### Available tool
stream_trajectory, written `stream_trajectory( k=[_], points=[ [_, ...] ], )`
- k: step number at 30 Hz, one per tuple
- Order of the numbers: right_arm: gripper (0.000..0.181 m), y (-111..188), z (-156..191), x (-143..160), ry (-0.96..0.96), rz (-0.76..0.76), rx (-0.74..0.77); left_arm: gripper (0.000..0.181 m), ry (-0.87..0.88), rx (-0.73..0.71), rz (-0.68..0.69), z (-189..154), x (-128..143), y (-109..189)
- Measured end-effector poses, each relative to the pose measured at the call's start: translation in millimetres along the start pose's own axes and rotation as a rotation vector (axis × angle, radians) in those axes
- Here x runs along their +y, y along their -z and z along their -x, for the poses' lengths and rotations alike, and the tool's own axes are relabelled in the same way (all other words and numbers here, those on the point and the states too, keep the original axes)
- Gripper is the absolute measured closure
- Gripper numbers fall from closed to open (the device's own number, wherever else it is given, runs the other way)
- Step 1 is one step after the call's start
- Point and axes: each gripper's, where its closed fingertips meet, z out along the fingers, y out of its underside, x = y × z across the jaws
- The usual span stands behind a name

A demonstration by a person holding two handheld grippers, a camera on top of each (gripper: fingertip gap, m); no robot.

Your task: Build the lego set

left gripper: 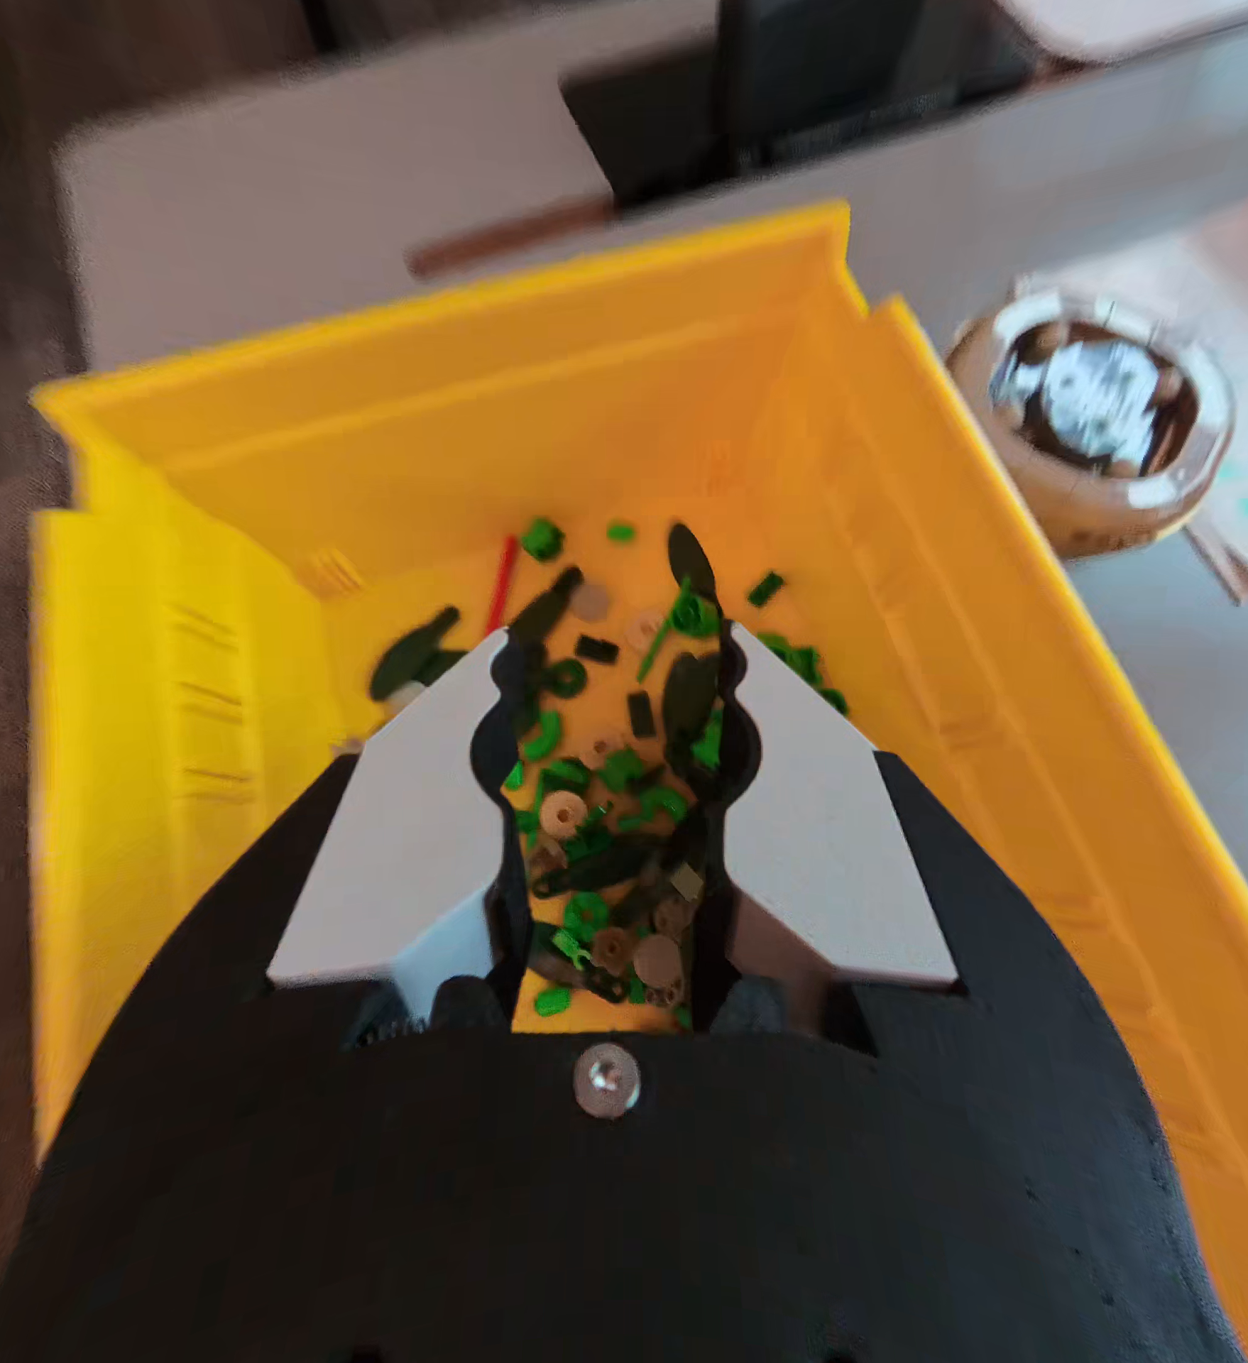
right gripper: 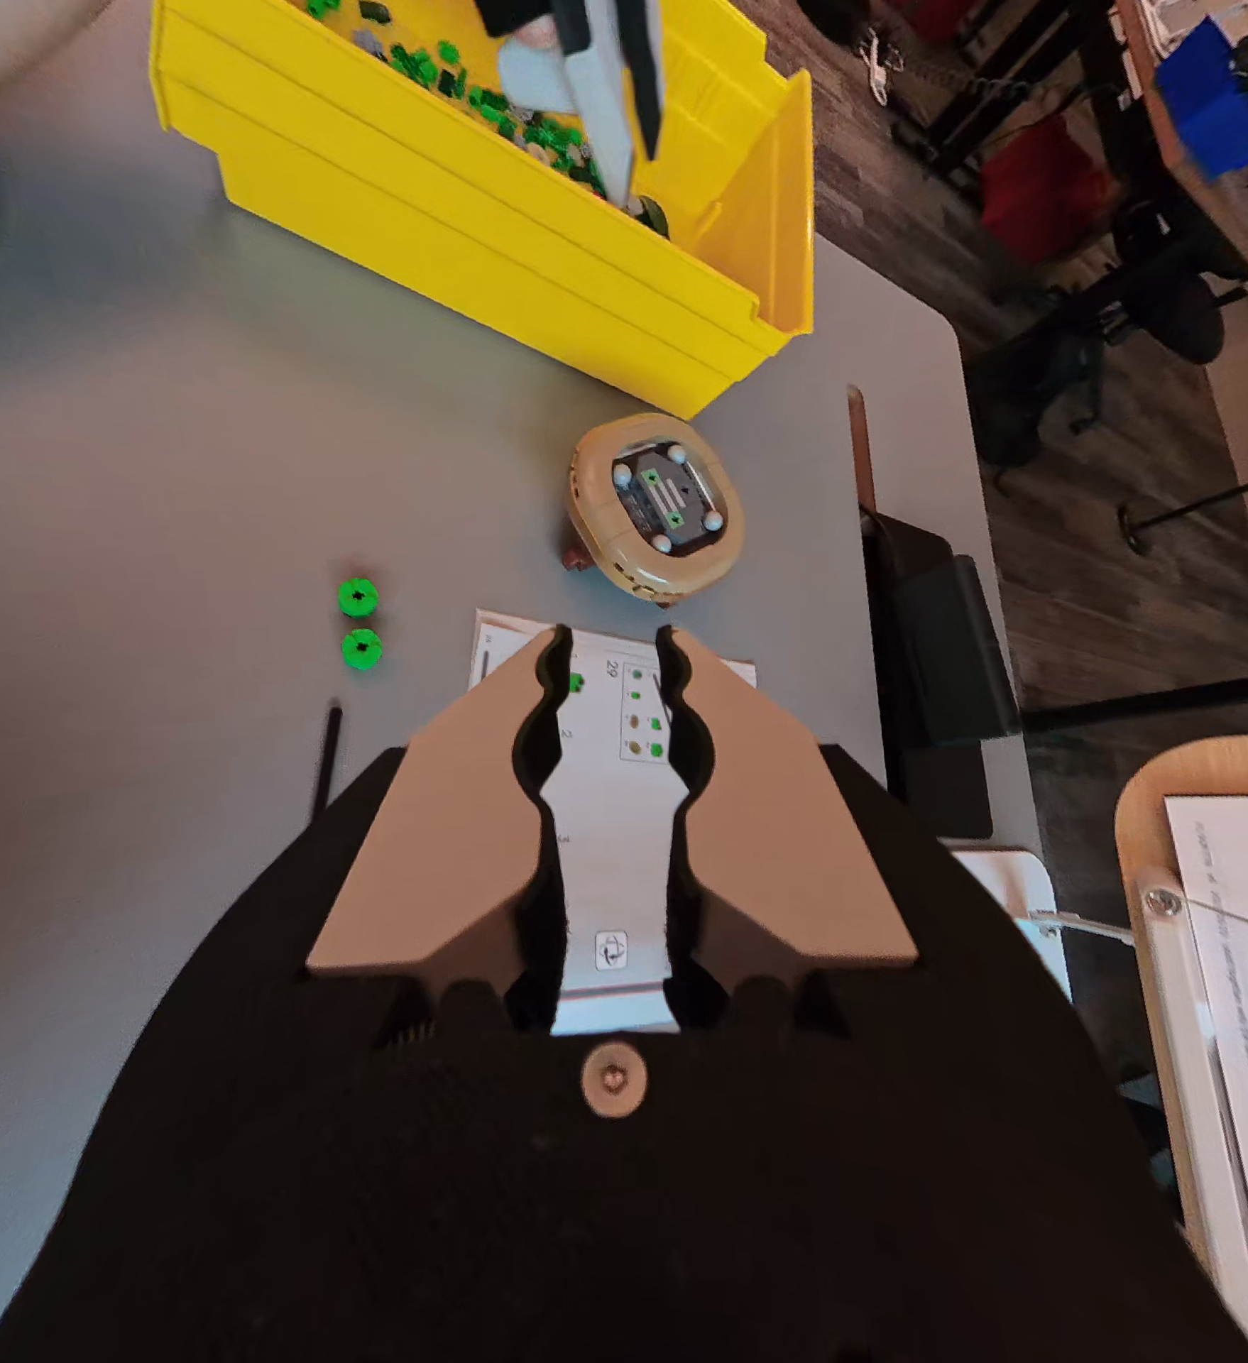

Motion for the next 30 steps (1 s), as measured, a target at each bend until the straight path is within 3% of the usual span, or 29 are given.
stream_trajectory(
  k=[2, 9, 20, 30],
  points=[
    [0.158, 2, -4, 5, -0.002, 0.017, 0.016, 0.143, 0.026, 0.077, 0.11, -13, 17, -8],
    [0.16, -4, 0, 8, 0.003, 0.032, 0.0, 0.153, 0.108, 0.185, 0.269, -29, 41, -14],
    [0.162, -7, 1, 13, 0.006, 0.06, -0.005, 0.16, 0.053, 0.173, 0.306, -30, 49, -20],
    [0.164, -2, -3, 14, 0.004, 0.057, 0.009, 0.178, 0.015, 0.176, 0.302, -32, 44, -20]
  ],
)
